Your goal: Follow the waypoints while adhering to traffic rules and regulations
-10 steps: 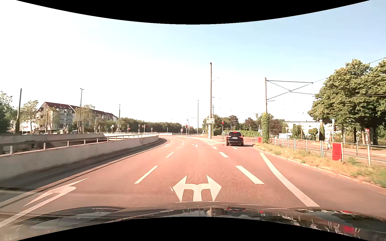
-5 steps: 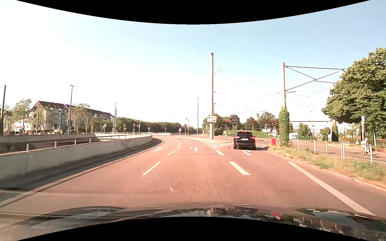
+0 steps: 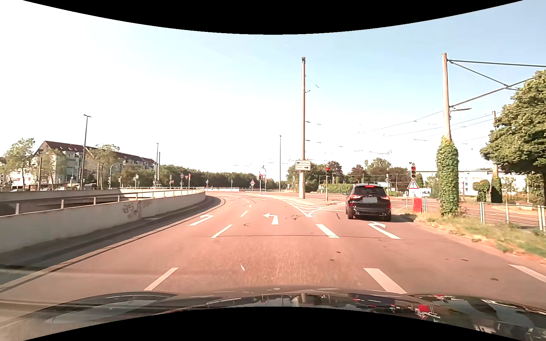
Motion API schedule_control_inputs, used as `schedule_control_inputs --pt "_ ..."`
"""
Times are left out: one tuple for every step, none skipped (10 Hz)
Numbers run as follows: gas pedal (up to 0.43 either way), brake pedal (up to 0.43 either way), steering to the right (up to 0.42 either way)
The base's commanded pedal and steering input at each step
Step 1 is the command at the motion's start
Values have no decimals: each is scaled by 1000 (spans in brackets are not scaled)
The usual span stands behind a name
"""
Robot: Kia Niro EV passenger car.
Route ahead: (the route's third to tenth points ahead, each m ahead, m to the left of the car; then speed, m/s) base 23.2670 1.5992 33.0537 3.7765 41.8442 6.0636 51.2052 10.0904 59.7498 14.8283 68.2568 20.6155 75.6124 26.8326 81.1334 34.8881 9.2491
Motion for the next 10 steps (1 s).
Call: schedule_control_inputs --pt "8 0 0" --pt "8 0 0" --pt "8 0 0" --pt "8 0 0" --pt "8 0 0" --pt "8 0 0" --pt "8 0 0" --pt "8 0 -1" --pt "0 0 -1" --pt "0 0 -2"
